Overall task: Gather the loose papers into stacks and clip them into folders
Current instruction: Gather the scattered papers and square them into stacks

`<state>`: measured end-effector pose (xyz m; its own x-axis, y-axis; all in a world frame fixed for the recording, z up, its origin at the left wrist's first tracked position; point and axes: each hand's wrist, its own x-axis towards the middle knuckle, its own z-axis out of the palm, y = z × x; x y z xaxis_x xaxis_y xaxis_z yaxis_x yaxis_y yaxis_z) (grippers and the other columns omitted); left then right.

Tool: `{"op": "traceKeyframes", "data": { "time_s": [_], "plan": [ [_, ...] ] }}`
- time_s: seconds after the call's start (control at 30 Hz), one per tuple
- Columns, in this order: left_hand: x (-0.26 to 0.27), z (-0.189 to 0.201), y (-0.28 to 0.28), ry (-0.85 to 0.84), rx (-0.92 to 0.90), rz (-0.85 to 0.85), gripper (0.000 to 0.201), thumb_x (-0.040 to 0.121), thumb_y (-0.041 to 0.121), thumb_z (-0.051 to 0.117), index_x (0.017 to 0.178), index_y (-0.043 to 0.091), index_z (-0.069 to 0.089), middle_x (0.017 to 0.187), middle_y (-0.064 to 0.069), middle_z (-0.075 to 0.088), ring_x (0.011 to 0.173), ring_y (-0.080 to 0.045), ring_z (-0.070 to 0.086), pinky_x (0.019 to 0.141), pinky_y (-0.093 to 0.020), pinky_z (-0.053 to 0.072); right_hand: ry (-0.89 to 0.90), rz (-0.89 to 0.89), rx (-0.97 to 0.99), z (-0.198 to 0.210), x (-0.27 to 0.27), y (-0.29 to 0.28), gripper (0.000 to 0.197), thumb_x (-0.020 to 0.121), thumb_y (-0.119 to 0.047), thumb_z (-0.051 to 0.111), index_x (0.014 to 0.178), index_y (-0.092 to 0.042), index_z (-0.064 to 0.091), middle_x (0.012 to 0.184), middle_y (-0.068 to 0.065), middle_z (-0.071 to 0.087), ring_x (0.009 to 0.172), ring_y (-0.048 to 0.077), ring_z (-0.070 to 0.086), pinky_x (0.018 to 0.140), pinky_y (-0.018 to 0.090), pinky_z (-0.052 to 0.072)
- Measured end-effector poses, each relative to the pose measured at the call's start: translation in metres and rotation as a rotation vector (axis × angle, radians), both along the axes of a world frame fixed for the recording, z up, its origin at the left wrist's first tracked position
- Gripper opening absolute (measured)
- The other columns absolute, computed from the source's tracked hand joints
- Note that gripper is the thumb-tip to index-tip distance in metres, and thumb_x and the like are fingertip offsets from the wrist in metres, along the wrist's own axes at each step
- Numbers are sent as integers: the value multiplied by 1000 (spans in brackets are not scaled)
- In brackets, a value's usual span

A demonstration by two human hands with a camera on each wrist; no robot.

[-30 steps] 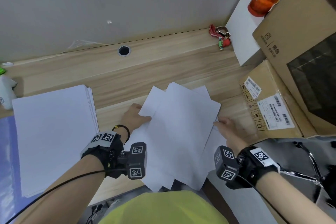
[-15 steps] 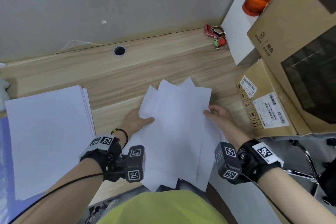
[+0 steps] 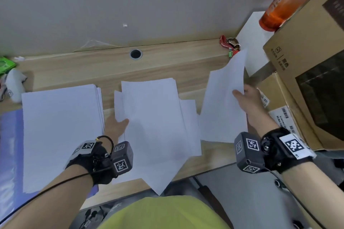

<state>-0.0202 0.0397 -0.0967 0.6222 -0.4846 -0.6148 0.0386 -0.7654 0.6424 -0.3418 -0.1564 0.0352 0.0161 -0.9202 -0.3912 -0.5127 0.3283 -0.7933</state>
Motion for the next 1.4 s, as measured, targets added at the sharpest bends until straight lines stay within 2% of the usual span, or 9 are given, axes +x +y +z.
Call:
{"op": "traceKeyframes", "data": {
  "time_s": [0.13, 0.27, 0.4, 0.53, 0.63, 0.77, 0.9, 1.2, 1.4],
  "plan": [
    [2, 0, 4, 29, -3, -21, 44, 92, 11, 59, 134, 4, 50, 128, -16, 60, 116, -35, 57, 95, -39, 46, -4, 239, -35, 46, 43, 2, 23, 98, -15, 49, 119, -11, 57, 101, -3, 62, 92, 15, 60, 75, 29, 48],
    [2, 5, 6, 103, -33, -22, 44, 91, 5, 60, 134, 2, 51, 127, -14, 59, 115, -34, 57, 93, -38, 46, -361, 476, 23, 87, 86, 24, 19, 97, -13, 53, 110, -19, 64, 104, -1, 72, 93, 16, 70, 78, 30, 56],
    [10, 6, 13, 179, -44, -44, 44, 92, 6, 60, 134, 1, 49, 127, -17, 59, 108, -34, 59, 90, -39, 47, -706, 314, 53, 86, 93, 34, 28, 97, -11, 51, 123, -11, 59, 117, 5, 69, 105, 21, 67, 85, 32, 55],
    [17, 5, 27, 271, -69, 0, 34, 96, 11, 54, 126, -5, 53, 105, -14, 62, 81, -25, 58, 73, -33, 48, -497, 166, 251, 12, 69, 48, 29, 98, -17, 50, 124, -18, 61, 116, 1, 70, 102, 23, 67, 80, 33, 53],
    [24, 3, 38, 280, -61, -55, 58, 85, 35, 71, 134, 9, 51, 123, -6, 62, 107, -26, 61, 89, -33, 50, -265, 61, 437, -46, 50, 68, 25, 95, -16, 54, 118, -16, 66, 94, 2, 72, 72, 20, 61, 54, 25, 41],
    [27, 1, 43, 327, -25, -25, 49, 91, 37, 63, 130, 8, 52, 122, -6, 62, 104, -26, 60, 86, -33, 50, -89, 47, 512, -91, 45, 98, 23, 90, -4, 53, 107, -13, 67, 101, 11, 70, 80, 25, 66, 68, 29, 48],
    [24, 1, 47, 358, -9, -52, 56, 90, 36, 64, 137, 10, 48, 129, -10, 61, 114, -31, 60, 100, -48, 48, -19, 94, 451, -97, 62, 112, 19, 93, -9, 50, 106, -17, 60, 104, 6, 65, 85, 18, 59, 64, 26, 42],
    [19, -2, 51, 344, 29, -84, 68, 93, 44, 53, 149, 13, 31, 148, -7, 43, 132, -29, 45, 111, -46, 36, 77, 123, 457, -95, 91, 112, 18, 93, -12, 53, 110, -8, 55, 87, -2, 54, 75, 13, 51, 60, 23, 37],
    [26, -20, 53, 429, 43, -13, 77, 90, 59, 42, 150, 12, 30, 152, -9, 38, 137, -29, 39, 114, -49, 32, 76, 138, 518, -93, 112, 112, 26, 90, -15, 58, 112, -2, 53, 117, 11, 55, 98, 26, 53, 82, 34, 42]
  ]
}}
